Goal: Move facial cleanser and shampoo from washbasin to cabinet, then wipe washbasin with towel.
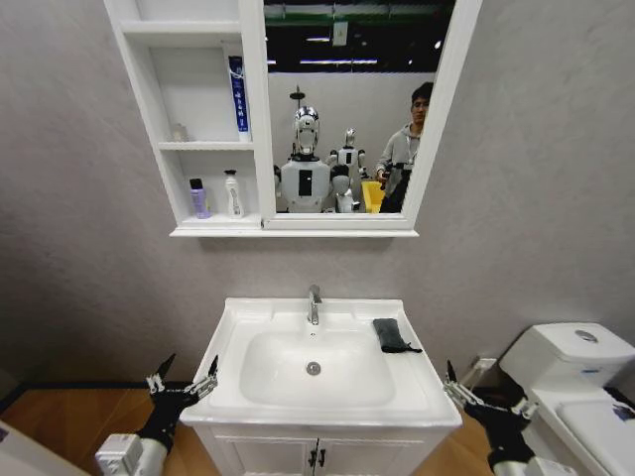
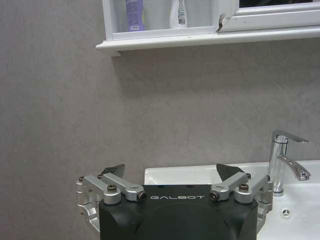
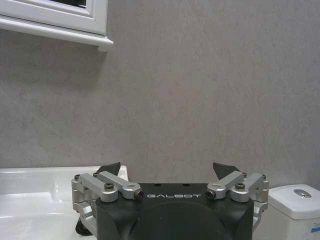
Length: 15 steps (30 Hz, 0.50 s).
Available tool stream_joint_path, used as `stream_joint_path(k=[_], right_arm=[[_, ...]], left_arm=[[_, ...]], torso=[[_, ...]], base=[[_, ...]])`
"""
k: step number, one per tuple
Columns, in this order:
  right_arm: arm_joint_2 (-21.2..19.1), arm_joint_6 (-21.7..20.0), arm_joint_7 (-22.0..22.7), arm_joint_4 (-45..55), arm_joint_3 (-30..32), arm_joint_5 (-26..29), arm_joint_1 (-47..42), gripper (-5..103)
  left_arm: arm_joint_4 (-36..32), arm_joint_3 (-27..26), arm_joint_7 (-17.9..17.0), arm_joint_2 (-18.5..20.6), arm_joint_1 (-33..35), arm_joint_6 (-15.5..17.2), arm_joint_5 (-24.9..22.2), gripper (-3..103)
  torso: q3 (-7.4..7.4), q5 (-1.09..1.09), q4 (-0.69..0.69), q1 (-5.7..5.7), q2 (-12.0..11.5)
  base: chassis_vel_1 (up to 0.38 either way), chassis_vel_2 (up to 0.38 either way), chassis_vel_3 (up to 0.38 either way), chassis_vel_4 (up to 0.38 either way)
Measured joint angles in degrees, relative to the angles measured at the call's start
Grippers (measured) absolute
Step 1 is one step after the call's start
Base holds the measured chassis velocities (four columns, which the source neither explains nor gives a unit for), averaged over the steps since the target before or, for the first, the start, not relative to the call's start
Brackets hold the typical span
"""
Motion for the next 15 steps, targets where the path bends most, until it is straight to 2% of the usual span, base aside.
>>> stream_joint_path(k=[15], right_arm=[[-0.1,0.0,-0.2,-0.4,0.0,0.1,0.4,100]], left_arm=[[0.0,0.0,0.0,0.0,0.0,0.0,0.0,100]], torso=[[0.0,0.0,0.0,0.0,0.0]], base=[[0.0,0.0,0.0,0.0]])
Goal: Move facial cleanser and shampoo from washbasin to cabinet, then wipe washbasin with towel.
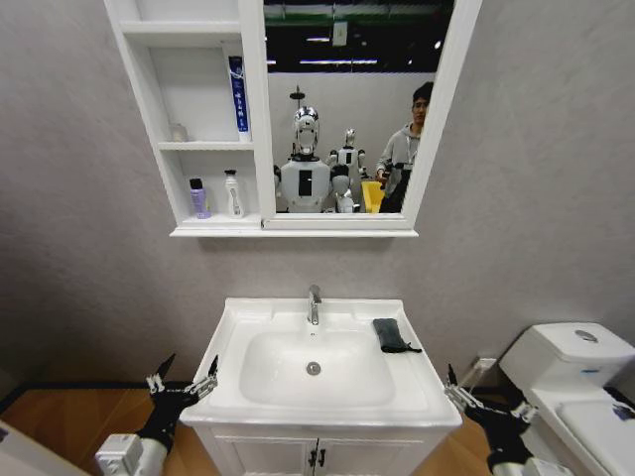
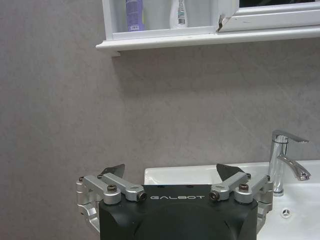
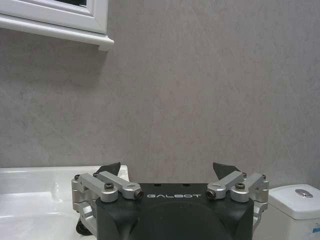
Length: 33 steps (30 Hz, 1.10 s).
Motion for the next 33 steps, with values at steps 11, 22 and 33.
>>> stream_joint_path(k=[11,22,33], right_arm=[[-2.6,3.9,-9.4,-4.2,-1.6,2.0,3.9,100],[-3.5,7.3,-16.1,-2.2,-2.1,3.4,1.9,100],[-3.4,4.8,-14.8,-2.3,-1.6,1.7,1.7,100]], left_arm=[[0.0,0.0,0.0,0.0,0.0,0.0,0.0,100],[0.0,0.0,0.0,0.0,0.0,0.0,0.0,100],[0.0,0.0,0.0,0.0,0.0,0.0,0.0,100]], torso=[[0.0,0.03,0.0,0.0,0.0],[0.0,-0.01,-0.01,0.0,0.0],[0.0,0.0,0.0,0.0,0.0]], base=[[0.0,0.0,0.0,0.0],[0.0,0.0,0.0,0.0],[0.0,0.0,0.0,0.0]])
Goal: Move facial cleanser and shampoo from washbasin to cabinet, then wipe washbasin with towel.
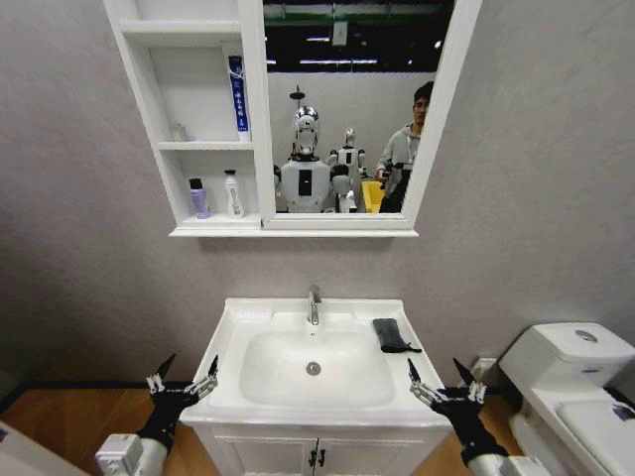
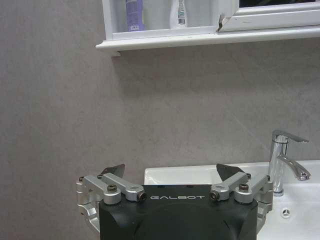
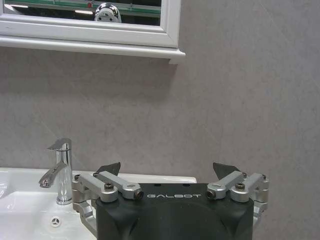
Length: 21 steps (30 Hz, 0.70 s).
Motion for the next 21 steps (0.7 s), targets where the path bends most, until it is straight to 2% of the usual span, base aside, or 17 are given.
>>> stream_joint_path(k=[13,21], right_arm=[[0.0,-0.1,0.2,-0.1,0.1,0.0,0.0,100],[0.0,-0.1,0.2,-0.1,0.1,0.0,0.0,100]], left_arm=[[0.0,0.0,0.0,0.0,0.0,0.0,0.0,100],[0.0,0.0,0.0,0.0,0.0,0.0,0.0,100]], torso=[[0.0,0.0,0.0,0.01,0.0],[0.01,0.01,0.01,0.01,0.0]], base=[[0.007,-0.004,-0.004,0.008],[0.119,-0.129,-0.116,0.118]])
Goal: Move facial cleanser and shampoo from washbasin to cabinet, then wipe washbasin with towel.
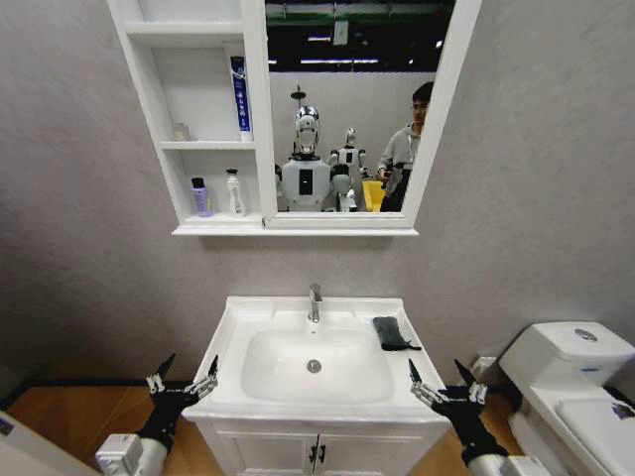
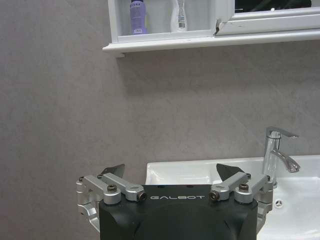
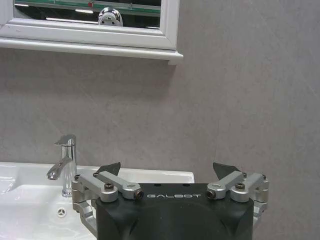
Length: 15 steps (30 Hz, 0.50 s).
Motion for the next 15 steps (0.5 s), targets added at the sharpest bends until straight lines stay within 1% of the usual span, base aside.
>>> stream_joint_path(k=[1,3,4,6,7,8,10,11,14,15], right_arm=[[0.0,0.0,0.0,0.0,0.0,0.0,0.0,100],[0.0,0.0,0.0,0.0,0.0,0.0,0.0,100],[0.0,0.0,0.0,0.0,0.0,0.0,0.0,100],[0.0,0.0,0.0,0.0,0.0,0.0,0.0,100],[0.0,0.0,0.0,0.0,0.0,0.0,0.0,100],[0.0,0.0,0.0,0.0,0.0,0.0,0.0,100],[0.0,0.0,0.0,0.0,0.0,0.0,0.0,100],[0.0,0.0,0.1,0.0,0.0,0.0,0.0,100],[0.0,0.0,0.1,0.0,0.0,0.0,0.0,100],[0.0,0.0,0.1,0.0,0.0,0.0,0.0,100]], left_arm=[[0.0,0.0,0.0,0.0,0.0,0.0,0.0,100],[0.0,0.0,0.0,0.0,0.0,0.0,0.0,100],[0.0,0.0,0.0,0.0,0.0,0.0,0.0,100],[0.0,0.0,0.0,0.0,0.0,0.0,0.0,100],[0.0,0.0,0.0,0.0,0.0,0.0,0.0,100],[0.0,0.0,0.0,0.0,0.0,0.0,0.0,100],[0.0,0.0,0.0,0.0,0.0,0.0,0.0,100],[0.0,0.0,0.0,0.0,0.0,0.0,0.0,100],[0.0,0.0,0.0,0.0,0.0,0.0,0.0,100],[0.0,0.0,0.0,0.0,0.0,0.0,0.0,100]], torso=[[0.0,-0.04,0.0,-0.01,0.0],[-0.01,-0.02,0.0,-0.03,0.0],[0.0,0.03,-0.01,-0.02,0.0],[-0.01,0.0,-0.02,-0.03,0.0],[-0.01,-0.07,-0.01,-0.03,0.0],[-0.01,0.01,-0.01,-0.02,0.0],[-0.01,-0.02,0.01,-0.02,0.0],[-0.01,0.0,0.0,-0.02,0.0],[-0.01,-0.04,-0.01,-0.02,0.0],[-0.01,-0.01,-0.01,-0.02,0.0]], base=[[0.179,-0.202,-0.192,0.199],[0.241,-0.207,-0.192,0.201],[0.241,-0.251,-0.238,0.201],[0.229,-0.251,-0.225,0.227],[0.26,-0.279,-0.225,0.264],[0.26,-0.261,-0.253,0.264],[0.297,-0.261,-0.298,0.294],[0.312,-0.296,-0.298,0.281],[0.294,-0.32,-0.305,0.301],[0.351,-0.336,-0.332,0.317]])
